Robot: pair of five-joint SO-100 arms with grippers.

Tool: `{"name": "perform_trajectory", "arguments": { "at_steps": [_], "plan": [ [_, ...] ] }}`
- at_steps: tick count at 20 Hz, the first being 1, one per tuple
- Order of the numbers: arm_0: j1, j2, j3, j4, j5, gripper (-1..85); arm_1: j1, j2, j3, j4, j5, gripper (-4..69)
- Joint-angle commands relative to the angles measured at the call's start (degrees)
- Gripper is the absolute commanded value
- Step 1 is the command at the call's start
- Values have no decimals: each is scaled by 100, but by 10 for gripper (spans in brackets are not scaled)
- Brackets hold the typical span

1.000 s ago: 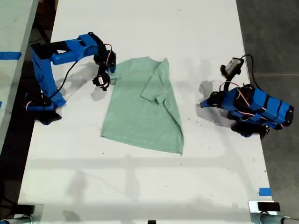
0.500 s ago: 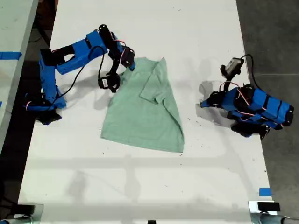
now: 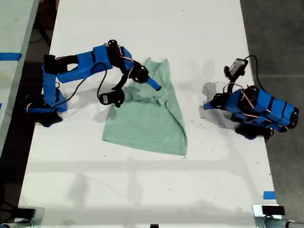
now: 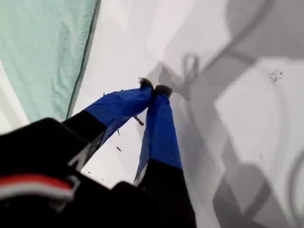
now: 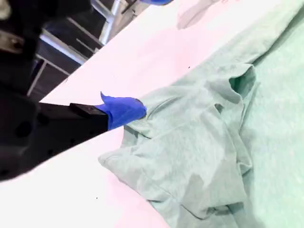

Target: Fold t shirt

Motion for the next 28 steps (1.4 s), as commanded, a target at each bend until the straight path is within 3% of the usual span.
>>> {"name": "perform_trajectory", "arguments": {
  "at_steps": [1,4,6,12,16,18,28],
  "plan": [
    [-633,1310,0,308,-633,74,-18,35,255,-141,-62,11],
    [-1881,3894,1854,-26,-1248,-2,-35,35,255,-141,-53,11],
    [-2153,5502,3331,-536,-1380,-2,-44,35,255,-141,-53,11],
    [-2030,10169,9422,-2320,-2786,-3,-53,35,255,-141,-44,11],
    [-1723,13096,12296,-2610,-2821,-3,-26,35,255,-141,-53,11],
    [-1485,12964,12999,-3041,-2865,-3,-18,35,264,-141,-35,11],
    [-1626,13078,12999,-2848,-3023,-3,-9,35,264,-149,0,15]
  ]
}}
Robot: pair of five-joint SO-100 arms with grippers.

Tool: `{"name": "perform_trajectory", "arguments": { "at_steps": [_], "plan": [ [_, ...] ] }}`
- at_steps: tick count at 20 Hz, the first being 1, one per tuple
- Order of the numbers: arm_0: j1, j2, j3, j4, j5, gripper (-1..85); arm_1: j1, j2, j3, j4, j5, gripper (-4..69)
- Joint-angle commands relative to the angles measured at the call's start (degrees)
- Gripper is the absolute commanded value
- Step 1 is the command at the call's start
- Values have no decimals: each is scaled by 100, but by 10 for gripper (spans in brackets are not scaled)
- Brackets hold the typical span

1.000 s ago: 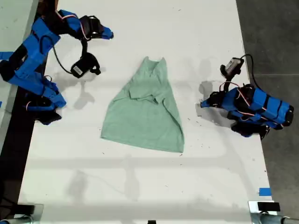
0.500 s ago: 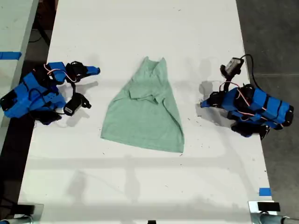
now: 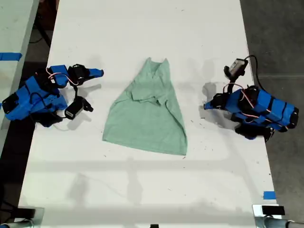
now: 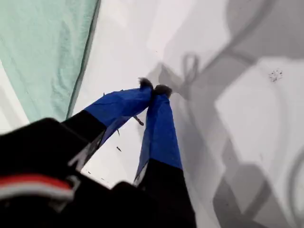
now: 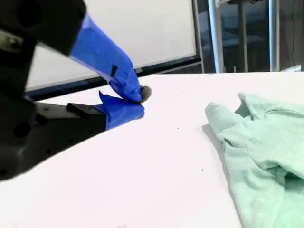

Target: Fold t shirt

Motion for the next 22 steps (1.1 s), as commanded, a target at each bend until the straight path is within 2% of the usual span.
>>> {"name": "perform_trajectory", "arguments": {
  "at_steps": [1,10,14,22],
  "plan": [
    [-26,62,229,18,-105,-3,-35,35,255,-149,-18,15],
    [-18,62,229,158,-352,-3,-114,35,255,-149,-18,15],
    [325,62,229,9,-360,-3,-114,35,255,-149,-18,15],
    [272,62,229,35,-360,-3,-114,35,255,-149,-26,15]
  ]
}}
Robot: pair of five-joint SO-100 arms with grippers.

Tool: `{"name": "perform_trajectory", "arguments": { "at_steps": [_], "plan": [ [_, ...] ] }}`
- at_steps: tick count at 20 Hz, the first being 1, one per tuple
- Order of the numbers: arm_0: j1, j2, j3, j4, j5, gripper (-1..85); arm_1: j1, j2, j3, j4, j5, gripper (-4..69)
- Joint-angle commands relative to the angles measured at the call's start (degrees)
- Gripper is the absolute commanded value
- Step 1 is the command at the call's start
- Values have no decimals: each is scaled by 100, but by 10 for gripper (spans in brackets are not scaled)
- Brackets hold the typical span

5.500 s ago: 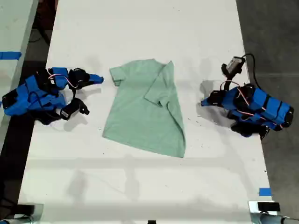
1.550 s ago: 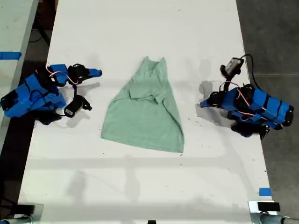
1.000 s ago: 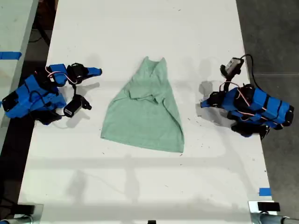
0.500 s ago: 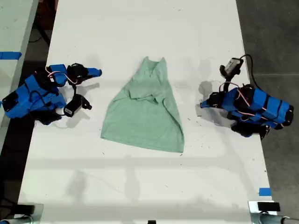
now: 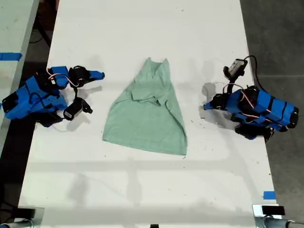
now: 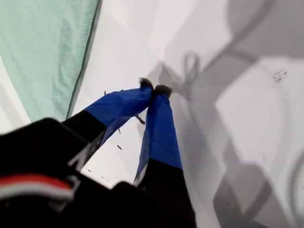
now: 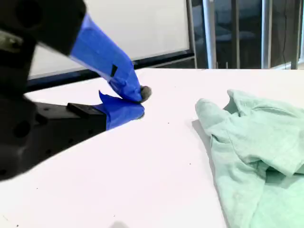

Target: Fold t shirt

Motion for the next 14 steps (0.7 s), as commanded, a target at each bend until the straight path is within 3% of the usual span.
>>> {"name": "perform_trajectory", "arguments": {
  "at_steps": [1,14],
  "plan": [
    [18,62,229,-35,-97,-3,-44,35,255,-149,-26,15],
    [-53,62,229,44,-97,-2,-62,35,255,-149,-26,15]
  ]
}}
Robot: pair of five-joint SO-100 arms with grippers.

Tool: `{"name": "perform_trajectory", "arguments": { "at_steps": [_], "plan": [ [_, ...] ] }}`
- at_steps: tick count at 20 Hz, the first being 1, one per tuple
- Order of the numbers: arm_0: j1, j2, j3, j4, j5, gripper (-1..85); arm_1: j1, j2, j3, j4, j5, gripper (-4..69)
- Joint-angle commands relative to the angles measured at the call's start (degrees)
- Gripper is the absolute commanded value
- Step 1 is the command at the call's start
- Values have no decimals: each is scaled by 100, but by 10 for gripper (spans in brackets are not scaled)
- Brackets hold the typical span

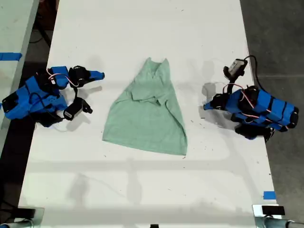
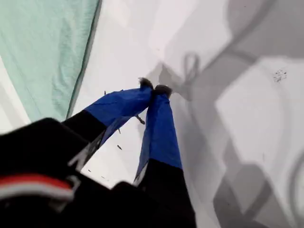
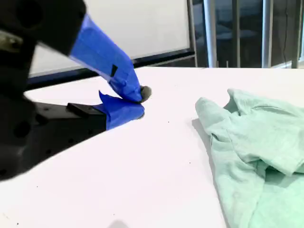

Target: Fold t shirt

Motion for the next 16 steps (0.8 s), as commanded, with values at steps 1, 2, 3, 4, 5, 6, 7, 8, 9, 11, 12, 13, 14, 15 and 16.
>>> {"name": "perform_trajectory", "arguments": {
  "at_steps": [1,2,3,4,5,6,7,8,9,11,12,13,14,15,16],
  "plan": [
    [-53,62,229,26,-53,-2,-62,35,255,-149,-26,15],
    [-53,62,229,35,-53,-2,-62,35,255,-149,-26,15],
    [-62,62,229,35,-53,-2,-62,35,255,-149,-26,15],
    [-70,62,229,35,-53,-2,-70,35,255,-149,-18,15],
    [-70,62,229,35,-53,-2,-70,35,255,-149,-18,15],
    [-70,62,229,44,-53,-2,-70,35,255,-149,-18,15],
    [-70,62,229,44,-53,-2,-70,35,255,-149,-18,15],
    [-70,62,229,44,-53,-2,-70,35,255,-149,-18,15],
    [-70,62,229,44,-53,-2,-70,35,255,-158,-18,15],
    [-70,62,229,44,-44,-2,-70,35,255,-158,-18,15],
    [-79,62,229,44,-44,-2,-70,35,255,-158,-18,15],
    [-97,62,229,44,-44,-2,-70,35,255,-158,-18,15],
    [-105,62,229,44,-44,-2,-70,35,255,-158,-18,15],
    [-114,62,229,44,-44,-2,-70,35,255,-158,-18,15],
    [-123,62,229,44,-44,-2,-70,35,255,-158,-18,15]
  ]
}}
